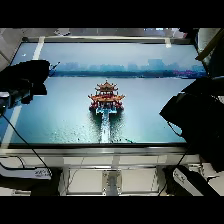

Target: Fold the clothes and pants, and hang the long-sleeved shirts on hangers.

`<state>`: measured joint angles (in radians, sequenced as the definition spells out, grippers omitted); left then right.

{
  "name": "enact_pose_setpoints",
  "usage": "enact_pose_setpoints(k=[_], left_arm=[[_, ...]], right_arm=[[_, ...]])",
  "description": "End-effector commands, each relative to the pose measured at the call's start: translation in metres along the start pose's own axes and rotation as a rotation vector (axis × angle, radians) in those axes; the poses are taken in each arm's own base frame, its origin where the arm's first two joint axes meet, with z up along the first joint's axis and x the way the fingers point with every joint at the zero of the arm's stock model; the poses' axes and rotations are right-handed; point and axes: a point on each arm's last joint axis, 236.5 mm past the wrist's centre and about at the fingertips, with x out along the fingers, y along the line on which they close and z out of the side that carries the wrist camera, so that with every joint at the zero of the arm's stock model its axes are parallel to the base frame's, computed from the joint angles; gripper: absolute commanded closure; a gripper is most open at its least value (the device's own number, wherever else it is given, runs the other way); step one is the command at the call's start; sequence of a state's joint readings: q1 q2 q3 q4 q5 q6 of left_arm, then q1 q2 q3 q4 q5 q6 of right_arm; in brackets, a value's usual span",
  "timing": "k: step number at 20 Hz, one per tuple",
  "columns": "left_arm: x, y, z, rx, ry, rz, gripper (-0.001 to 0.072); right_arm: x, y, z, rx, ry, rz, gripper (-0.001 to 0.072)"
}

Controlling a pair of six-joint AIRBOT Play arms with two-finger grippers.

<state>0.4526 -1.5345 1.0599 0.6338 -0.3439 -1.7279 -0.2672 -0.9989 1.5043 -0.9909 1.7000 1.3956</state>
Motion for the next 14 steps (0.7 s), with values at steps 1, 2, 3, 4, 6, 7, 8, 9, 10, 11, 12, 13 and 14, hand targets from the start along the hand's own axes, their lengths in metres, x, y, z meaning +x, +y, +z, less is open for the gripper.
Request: enact_pose_setpoints(k=[1,2,3,4,6,7,8,9,10,11,12,13,14], left_arm=[[0.025,0.019,0.021,-0.089,-0.126,0.015,-0.0013],[0.028,0.024,0.021,-0.092,-0.126,0.023,-0.0013],[0.029,0.027,0.026,-0.094,-0.145,0.028,-0.0013],[0.029,0.029,0.034,-0.095,-0.181,0.029,-0.0013],[0.028,0.029,0.050,-0.091,-0.253,0.024,-0.0012],[0.029,0.027,0.054,-0.091,-0.263,0.021,-0.0011],[0.032,0.025,0.055,-0.090,-0.263,0.016,-0.0010],[0.036,0.022,0.056,-0.089,-0.259,0.013,-0.0011],[0.040,0.020,0.056,-0.086,-0.256,0.009,-0.0011],[0.042,0.017,0.057,-0.075,-0.257,0.006,-0.0011],[0.045,0.017,0.057,-0.066,-0.256,0.007,-0.0011],[0.048,0.018,0.057,-0.059,-0.254,0.010,-0.0010],[0.050,0.021,0.056,-0.044,-0.251,0.018,-0.0010]], right_arm=[[0.001,0.000,0.005,0.007,-0.018,-0.001,0.0696],[0.001,0.000,0.007,0.007,-0.028,-0.003,0.0696],[0.001,-0.001,0.010,0.007,-0.040,-0.005,0.0696],[0.001,-0.001,0.011,0.020,-0.046,-0.006,0.0696],[0.001,-0.001,0.014,0.032,-0.059,-0.008,0.0696],[0.000,-0.002,0.017,0.032,-0.069,-0.010,0.0696],[0.000,-0.003,0.020,0.032,-0.084,-0.016,0.0695],[0.000,-0.005,0.025,0.032,-0.103,-0.022,0.0696],[-0.001,-0.006,0.029,0.032,-0.123,-0.025,0.0696],[-0.002,-0.006,0.034,0.032,-0.142,-0.027,0.0696],[-0.002,-0.007,0.036,0.032,-0.153,-0.029,0.0696],[-0.002,-0.007,0.038,0.031,-0.160,-0.031,0.0696],[-0.002,-0.007,0.039,0.031,-0.165,-0.032,0.0696]])
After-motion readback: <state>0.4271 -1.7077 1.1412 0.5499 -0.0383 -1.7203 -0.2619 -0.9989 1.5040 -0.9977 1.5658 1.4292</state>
